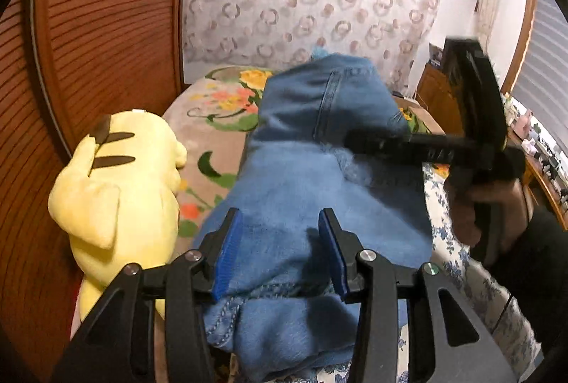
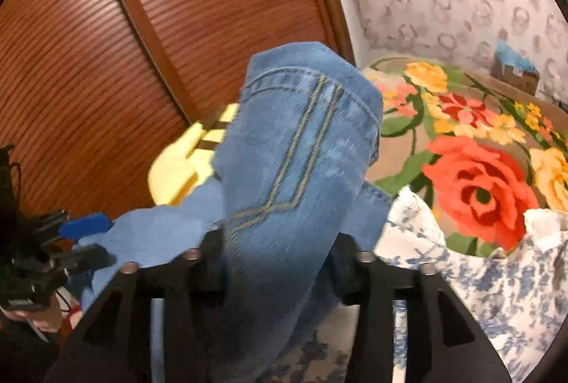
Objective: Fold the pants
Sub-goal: 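Fold the held jeans over onto the stack with the right gripper and release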
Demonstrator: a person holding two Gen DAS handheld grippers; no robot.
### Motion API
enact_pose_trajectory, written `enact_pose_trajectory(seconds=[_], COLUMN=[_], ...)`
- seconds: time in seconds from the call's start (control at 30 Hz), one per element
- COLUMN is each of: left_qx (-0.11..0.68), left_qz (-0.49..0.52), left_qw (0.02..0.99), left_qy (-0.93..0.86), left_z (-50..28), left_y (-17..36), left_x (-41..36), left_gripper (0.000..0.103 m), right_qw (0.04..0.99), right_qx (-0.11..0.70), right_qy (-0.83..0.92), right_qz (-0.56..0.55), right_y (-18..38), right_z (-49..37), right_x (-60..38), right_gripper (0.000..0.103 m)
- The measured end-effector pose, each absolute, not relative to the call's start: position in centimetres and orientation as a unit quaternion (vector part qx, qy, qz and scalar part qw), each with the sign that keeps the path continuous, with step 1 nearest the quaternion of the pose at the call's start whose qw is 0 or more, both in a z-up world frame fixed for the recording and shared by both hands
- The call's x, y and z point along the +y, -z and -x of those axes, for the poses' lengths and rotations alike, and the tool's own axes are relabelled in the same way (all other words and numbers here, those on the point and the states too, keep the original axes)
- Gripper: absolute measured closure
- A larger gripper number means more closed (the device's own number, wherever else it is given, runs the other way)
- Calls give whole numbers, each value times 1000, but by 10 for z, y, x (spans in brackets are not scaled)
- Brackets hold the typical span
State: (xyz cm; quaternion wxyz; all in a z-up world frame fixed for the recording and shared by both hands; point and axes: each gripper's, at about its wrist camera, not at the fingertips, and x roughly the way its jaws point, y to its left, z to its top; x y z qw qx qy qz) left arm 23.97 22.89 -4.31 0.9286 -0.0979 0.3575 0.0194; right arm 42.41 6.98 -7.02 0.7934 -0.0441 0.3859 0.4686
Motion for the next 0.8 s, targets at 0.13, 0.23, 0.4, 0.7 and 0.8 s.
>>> enact_pose_trajectory(seconds=[0.13,0.23,0.4,0.7,0.8], left_qx=[368,371,376,376,377], left_qz=[94,93,90,94,94], left_qw=[925,924,922,921,921], left_qy=[-17,-18,-26,-32,-34], left_z=[-234,-236,-234,-232,-232], left_y=[53,55,61,65,65], left_x=[223,217,213,214,214], left_gripper=[60,60,60,60,60], right_qw=[793,803,820,842,838], right_qx=[396,383,359,290,302], right_qy=[-461,-455,-443,-446,-445], right_qz=[30,40,54,84,93], right_y=[61,47,25,6,19], right_z=[-433,-430,-428,-405,-407], right_x=[47,35,30,40,55], right_gripper=[43,42,42,61,65])
